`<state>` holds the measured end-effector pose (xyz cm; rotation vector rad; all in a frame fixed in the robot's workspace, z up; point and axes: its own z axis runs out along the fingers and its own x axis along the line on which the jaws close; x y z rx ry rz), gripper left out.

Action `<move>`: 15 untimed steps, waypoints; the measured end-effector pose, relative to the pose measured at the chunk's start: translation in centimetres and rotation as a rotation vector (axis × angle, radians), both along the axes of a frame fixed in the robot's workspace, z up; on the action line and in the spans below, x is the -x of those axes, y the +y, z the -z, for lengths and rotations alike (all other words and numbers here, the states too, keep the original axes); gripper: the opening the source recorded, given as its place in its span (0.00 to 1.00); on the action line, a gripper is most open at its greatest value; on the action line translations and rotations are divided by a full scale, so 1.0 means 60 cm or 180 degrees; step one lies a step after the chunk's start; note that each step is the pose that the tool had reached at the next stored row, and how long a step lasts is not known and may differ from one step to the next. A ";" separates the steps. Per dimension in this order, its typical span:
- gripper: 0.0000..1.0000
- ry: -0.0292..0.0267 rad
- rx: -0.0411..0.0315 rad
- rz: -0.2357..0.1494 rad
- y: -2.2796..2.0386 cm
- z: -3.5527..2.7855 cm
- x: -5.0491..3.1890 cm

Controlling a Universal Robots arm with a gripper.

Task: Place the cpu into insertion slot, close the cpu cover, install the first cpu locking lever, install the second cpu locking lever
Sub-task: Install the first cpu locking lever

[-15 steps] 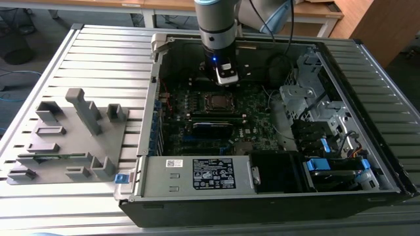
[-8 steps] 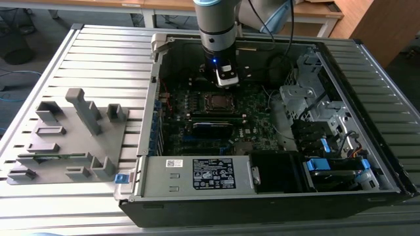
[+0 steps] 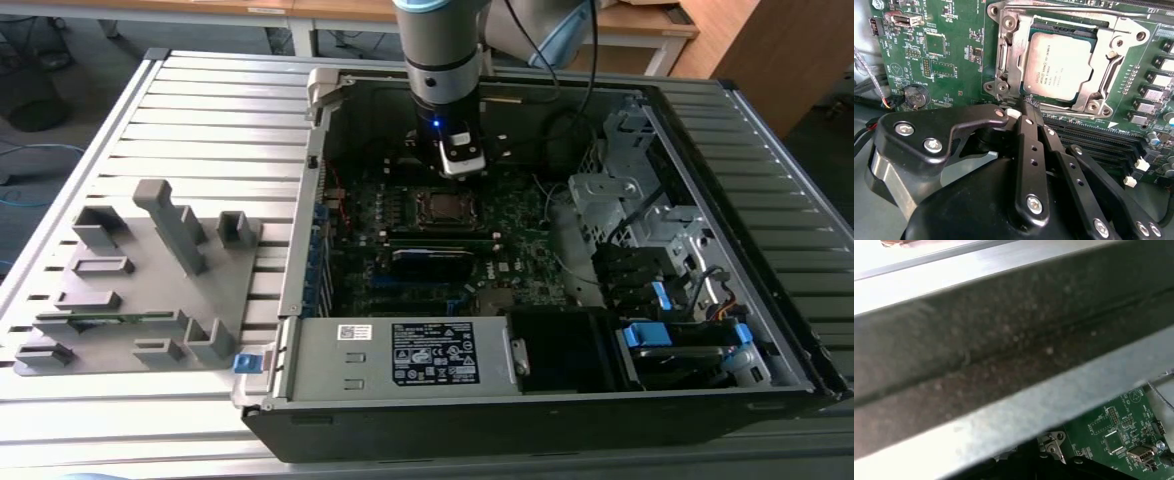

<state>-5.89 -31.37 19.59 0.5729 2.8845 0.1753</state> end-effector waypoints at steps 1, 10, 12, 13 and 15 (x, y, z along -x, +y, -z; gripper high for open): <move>0.11 0.0000 0.0000 0.0000 0.0001 0.000 0.000; 0.11 0.0000 0.0000 0.0000 0.0017 -0.009 0.000; 0.11 0.0000 0.0000 0.0001 0.0049 -0.009 0.000; 0.11 0.0000 0.0000 0.0002 0.0073 -0.009 0.000; 0.11 0.0000 0.0000 0.0003 0.0111 -0.009 0.000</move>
